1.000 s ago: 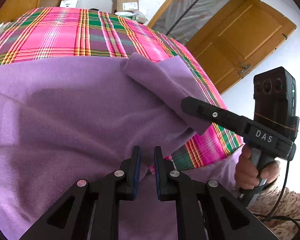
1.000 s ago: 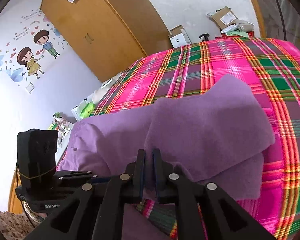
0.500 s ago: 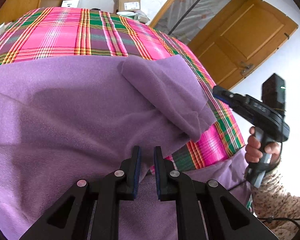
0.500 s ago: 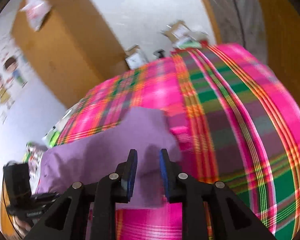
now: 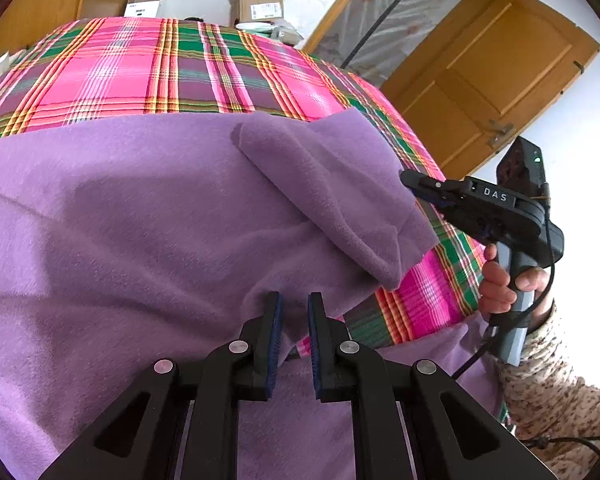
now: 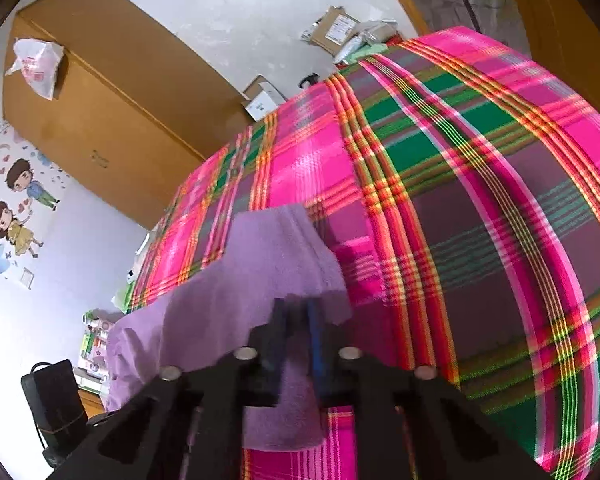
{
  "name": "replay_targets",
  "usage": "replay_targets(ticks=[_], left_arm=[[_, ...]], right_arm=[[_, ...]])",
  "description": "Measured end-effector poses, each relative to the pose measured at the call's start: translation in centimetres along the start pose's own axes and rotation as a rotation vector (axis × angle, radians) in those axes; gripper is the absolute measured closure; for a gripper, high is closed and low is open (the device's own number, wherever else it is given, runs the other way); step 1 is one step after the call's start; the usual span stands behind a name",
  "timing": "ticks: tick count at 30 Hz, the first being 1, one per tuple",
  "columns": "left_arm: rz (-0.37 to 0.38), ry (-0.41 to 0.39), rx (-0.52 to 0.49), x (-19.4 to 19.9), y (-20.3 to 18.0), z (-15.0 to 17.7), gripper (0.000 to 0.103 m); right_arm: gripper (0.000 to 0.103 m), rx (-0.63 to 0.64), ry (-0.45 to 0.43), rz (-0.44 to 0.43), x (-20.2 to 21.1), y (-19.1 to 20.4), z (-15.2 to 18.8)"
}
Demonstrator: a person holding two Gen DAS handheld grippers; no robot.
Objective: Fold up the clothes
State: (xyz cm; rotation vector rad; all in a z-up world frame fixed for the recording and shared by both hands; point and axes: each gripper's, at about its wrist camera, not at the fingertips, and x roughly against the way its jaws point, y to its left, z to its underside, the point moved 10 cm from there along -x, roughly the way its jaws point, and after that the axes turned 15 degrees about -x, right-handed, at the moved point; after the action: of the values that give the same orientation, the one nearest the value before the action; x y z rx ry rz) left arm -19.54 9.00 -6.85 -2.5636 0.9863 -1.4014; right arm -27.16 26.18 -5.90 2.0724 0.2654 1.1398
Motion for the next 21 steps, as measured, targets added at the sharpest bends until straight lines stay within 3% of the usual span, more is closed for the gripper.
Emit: replay_targets(ticks=[2,8,12,14,16,21], left_arm=[[-0.006,0.002,-0.003,-0.1,-0.1,0.0,0.091],[-0.016,0.005,-0.006,-0.3,-0.2,-0.3,0.091],[-0.023,0.003,-0.001,-0.5,-0.4,-0.4,0.091],[-0.028,0.005,-0.004,-0.5,-0.5,-0.4,0.091],[-0.032,0.006,-0.008,-0.6,-0.6,-0.4,0.091],[-0.035,0.007,-0.009,-0.6,-0.6,-0.4,0.091]], right_arm=[[0.103,0.018,-0.031,-0.003,0.5,0.3,-0.3],[0.103,0.007,-0.098,0.006,2.4,-0.2,-1.6],[0.100,-0.036,-0.003,-0.027,2.1,-1.0,-0.4],[0.089,-0.058,0.038,-0.052,1.5,-1.0,0.4],[0.067,-0.075,0.052,-0.069,1.1,-1.0,0.9],[0.065,-0.087,0.072,-0.056,0.3,-0.8,1.3]])
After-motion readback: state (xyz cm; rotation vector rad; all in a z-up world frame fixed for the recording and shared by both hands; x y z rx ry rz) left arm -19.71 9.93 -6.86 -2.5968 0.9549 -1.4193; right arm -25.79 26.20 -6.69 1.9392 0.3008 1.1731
